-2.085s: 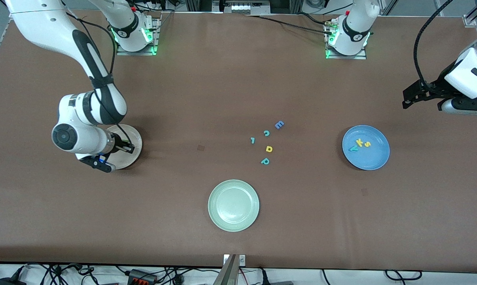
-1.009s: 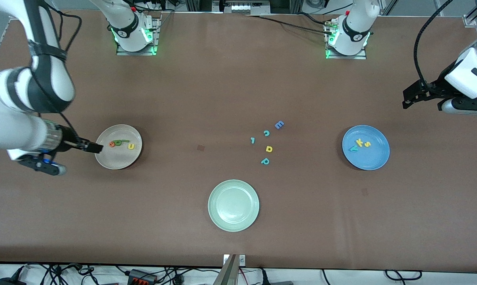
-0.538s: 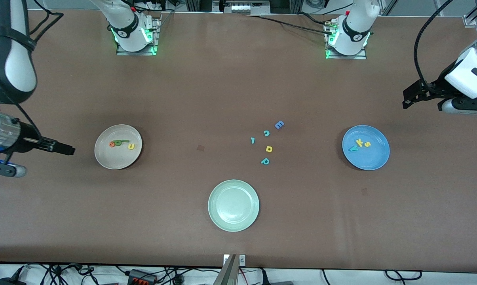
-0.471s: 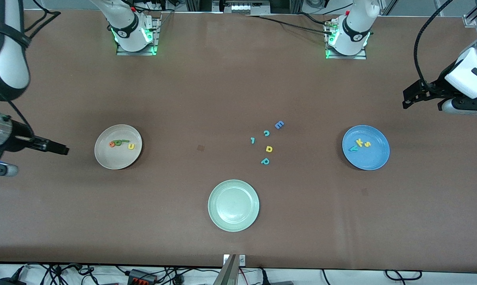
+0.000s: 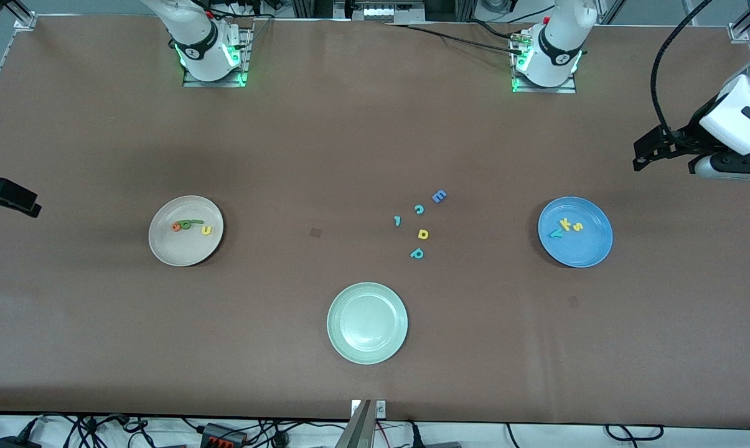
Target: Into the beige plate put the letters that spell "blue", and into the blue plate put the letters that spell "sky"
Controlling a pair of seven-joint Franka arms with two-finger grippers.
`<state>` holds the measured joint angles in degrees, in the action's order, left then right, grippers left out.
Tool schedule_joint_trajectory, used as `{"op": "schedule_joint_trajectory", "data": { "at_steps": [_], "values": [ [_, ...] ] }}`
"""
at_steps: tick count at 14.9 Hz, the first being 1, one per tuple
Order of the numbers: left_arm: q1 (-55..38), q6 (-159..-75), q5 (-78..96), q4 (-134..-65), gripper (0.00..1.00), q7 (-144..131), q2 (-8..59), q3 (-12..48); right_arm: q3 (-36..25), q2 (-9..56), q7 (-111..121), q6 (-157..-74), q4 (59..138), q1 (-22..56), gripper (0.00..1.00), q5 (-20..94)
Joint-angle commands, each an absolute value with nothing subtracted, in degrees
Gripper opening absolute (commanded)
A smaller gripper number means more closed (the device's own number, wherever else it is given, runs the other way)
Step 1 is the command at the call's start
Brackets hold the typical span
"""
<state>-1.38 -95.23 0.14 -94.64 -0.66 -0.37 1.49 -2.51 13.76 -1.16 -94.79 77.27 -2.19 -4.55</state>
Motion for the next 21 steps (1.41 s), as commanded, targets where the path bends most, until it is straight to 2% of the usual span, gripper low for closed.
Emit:
{"op": "schedule_joint_trajectory", "data": {
  "at_steps": [1,9,15,21],
  "values": [
    [-1.58,-93.87,1.23,-92.9,1.0,-0.88,0.26,1.32,-3.16,11.26,0.17,-94.31,80.24,-2.2,1.0,-5.01],
    [-1.58,-93.78,1.23,-92.99,1.0,-0.88,0.26,1.32,-3.69,5.54,0.44,-94.05,87.71,-1.41,1.0,-4.83],
    [-1.58,-93.78,1.23,-92.9,1.0,-0.88,0.26,1.32,-3.6,-3.6,-0.18,-94.22,99.74,-1.49,1.0,-3.79],
    [-1.58,-93.78,1.23,-92.9,1.0,-0.97,0.26,1.41,-3.6,-4.31,0.17,-95.97,100.81,-1.49,1.0,-3.52]
  ]
}}
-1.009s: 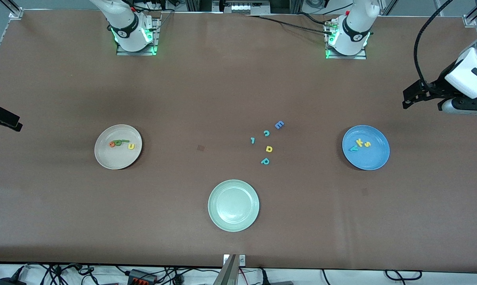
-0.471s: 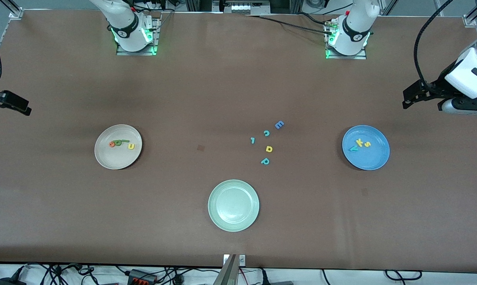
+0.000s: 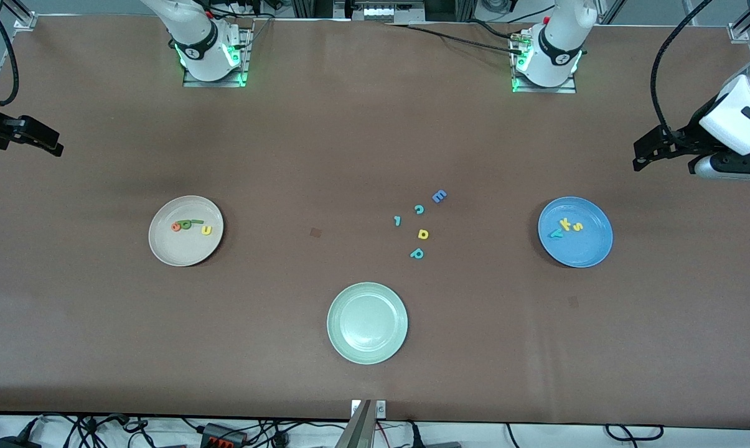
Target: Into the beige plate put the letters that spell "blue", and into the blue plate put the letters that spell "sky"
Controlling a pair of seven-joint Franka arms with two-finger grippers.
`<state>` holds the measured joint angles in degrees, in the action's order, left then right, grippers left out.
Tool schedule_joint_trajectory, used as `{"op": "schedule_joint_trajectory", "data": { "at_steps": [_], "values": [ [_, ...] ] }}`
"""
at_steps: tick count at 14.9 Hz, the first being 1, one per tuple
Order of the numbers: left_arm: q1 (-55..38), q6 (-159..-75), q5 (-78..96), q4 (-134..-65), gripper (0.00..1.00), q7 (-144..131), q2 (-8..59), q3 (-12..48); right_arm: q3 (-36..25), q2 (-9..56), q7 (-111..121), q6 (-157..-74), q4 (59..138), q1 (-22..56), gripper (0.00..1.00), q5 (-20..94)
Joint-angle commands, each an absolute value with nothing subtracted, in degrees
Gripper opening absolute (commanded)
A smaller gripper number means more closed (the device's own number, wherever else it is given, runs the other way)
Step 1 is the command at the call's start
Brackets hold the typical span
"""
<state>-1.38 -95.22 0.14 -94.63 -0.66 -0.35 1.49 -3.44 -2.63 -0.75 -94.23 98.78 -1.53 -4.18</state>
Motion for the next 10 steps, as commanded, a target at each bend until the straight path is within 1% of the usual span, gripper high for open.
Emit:
{"op": "schedule_joint_trajectory", "data": {
  "at_steps": [1,3,4,10],
  "values": [
    [-1.58,-93.78,1.23,-92.9,1.0,-0.97,0.26,1.32,-3.6,-4.83,0.18,-96.15,101.42,-1.49,1.0,-3.78],
    [-1.58,-93.78,1.23,-92.9,1.0,-0.97,0.26,1.32,-3.52,-7.98,0.26,-98.86,105.97,-1.32,1.0,-3.96],
    [-1.58,-93.78,1.23,-92.9,1.0,-0.97,0.26,1.32,-3.52,-8.61,0.26,-99.14,106.95,-1.32,1.0,-3.96],
    [-1.58,-93.78,1.23,-92.9,1.0,-0.97,0.26,1.32,-3.16,-7.48,0.61,-98.53,104.51,-1.23,1.0,-3.78]
  ]
}}
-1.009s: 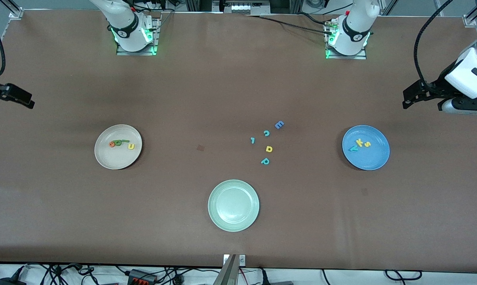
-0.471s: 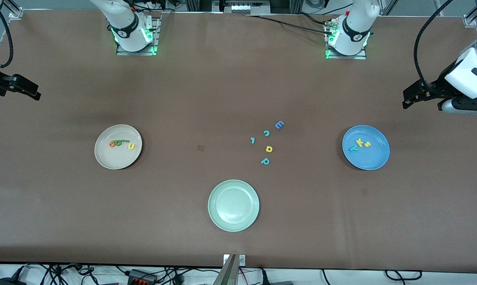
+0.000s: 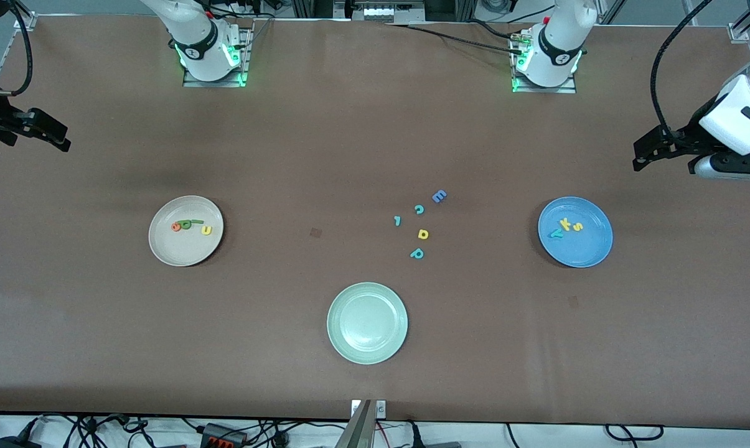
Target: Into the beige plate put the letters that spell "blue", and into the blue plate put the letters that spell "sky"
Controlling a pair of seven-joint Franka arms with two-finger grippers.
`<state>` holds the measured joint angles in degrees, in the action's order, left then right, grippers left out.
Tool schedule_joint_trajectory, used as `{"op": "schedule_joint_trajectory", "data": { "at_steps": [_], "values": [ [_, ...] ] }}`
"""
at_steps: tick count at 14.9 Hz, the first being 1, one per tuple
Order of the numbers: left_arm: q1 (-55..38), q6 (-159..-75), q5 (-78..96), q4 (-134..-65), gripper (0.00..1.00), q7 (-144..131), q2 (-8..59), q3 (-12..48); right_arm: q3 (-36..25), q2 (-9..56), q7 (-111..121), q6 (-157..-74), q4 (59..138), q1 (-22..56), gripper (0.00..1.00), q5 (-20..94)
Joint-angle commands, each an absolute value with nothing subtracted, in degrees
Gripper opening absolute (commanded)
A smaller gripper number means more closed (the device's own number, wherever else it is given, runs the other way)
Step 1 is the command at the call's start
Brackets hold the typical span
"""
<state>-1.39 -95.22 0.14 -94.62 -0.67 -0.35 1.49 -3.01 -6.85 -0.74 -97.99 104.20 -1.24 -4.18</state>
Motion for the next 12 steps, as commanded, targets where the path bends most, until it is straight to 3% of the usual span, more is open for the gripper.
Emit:
{"op": "schedule_joint_trajectory", "data": {
  "at_steps": [1,12],
  "values": [
    [-1.58,-93.78,1.23,-92.9,1.0,-0.97,0.26,1.41,-3.16,-6.69,0.79,-98.53,103.81,-1.23,1.0,-3.78],
    [-1.58,-93.78,1.23,-92.9,1.0,-0.97,0.26,1.41,-3.25,-6.15,0.7,-98.44,102.83,-0.7,1.0,-3.78]
  ]
}}
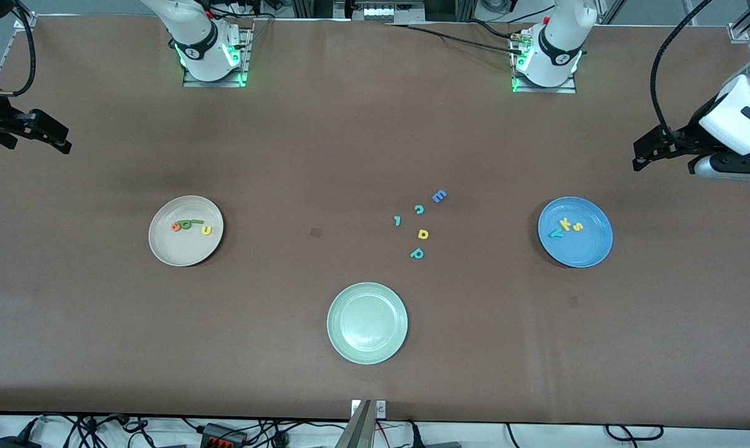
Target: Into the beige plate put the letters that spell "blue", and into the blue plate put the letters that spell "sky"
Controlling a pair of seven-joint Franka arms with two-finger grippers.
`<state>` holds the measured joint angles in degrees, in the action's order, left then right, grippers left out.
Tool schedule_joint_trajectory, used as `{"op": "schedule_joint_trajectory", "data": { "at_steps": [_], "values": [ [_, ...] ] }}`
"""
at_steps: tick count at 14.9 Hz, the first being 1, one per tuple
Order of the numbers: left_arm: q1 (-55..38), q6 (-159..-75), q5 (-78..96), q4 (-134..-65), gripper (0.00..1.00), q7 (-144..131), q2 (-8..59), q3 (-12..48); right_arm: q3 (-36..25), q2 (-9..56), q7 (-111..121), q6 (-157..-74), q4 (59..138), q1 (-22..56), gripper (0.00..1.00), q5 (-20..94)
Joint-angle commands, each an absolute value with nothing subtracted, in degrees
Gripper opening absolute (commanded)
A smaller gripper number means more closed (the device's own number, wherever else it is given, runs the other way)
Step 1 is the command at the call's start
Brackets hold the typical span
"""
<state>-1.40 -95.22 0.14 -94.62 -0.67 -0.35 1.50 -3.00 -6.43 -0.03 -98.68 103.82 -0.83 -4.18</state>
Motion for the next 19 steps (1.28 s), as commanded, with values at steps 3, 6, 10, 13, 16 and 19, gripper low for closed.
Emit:
{"op": "schedule_joint_trajectory", "data": {
  "at_steps": [3,6,10,13,16,19],
  "values": [
    [-1.58,-93.78,1.23,-92.9,1.0,-0.97,0.26,1.41,-3.25,-6.24,0.97,-97.74,102.83,-0.79,1.0,-3.78],
    [-1.58,-93.78,1.23,-92.9,1.0,-0.97,0.26,1.41,-3.51,-6.24,0.53,-97.12,102.83,-0.79,1.0,-3.43],
    [-1.58,-93.78,1.23,-92.9,1.0,-0.97,0.26,1.41,-3.6,-5.98,0.7,-97.73,102.83,-0.7,1.0,-3.34],
    [-1.58,-93.78,1.32,-92.9,1.0,-0.97,0.26,1.41,-3.6,-5.71,2.01,-97.82,102.66,-0.62,1.0,-3.69],
    [-1.58,-93.78,1.23,-92.9,1.0,-0.97,0.26,1.41,-3.34,-5.54,1.59,-97.3,101.69,-0.44,1.0,-3.34],
    [-1.58,-93.78,1.23,-92.9,1.0,-0.97,0.26,1.32,-3.34,-5.54,1.58,-96.77,101.78,-0.53,1.0,-3.34]
  ]
}}
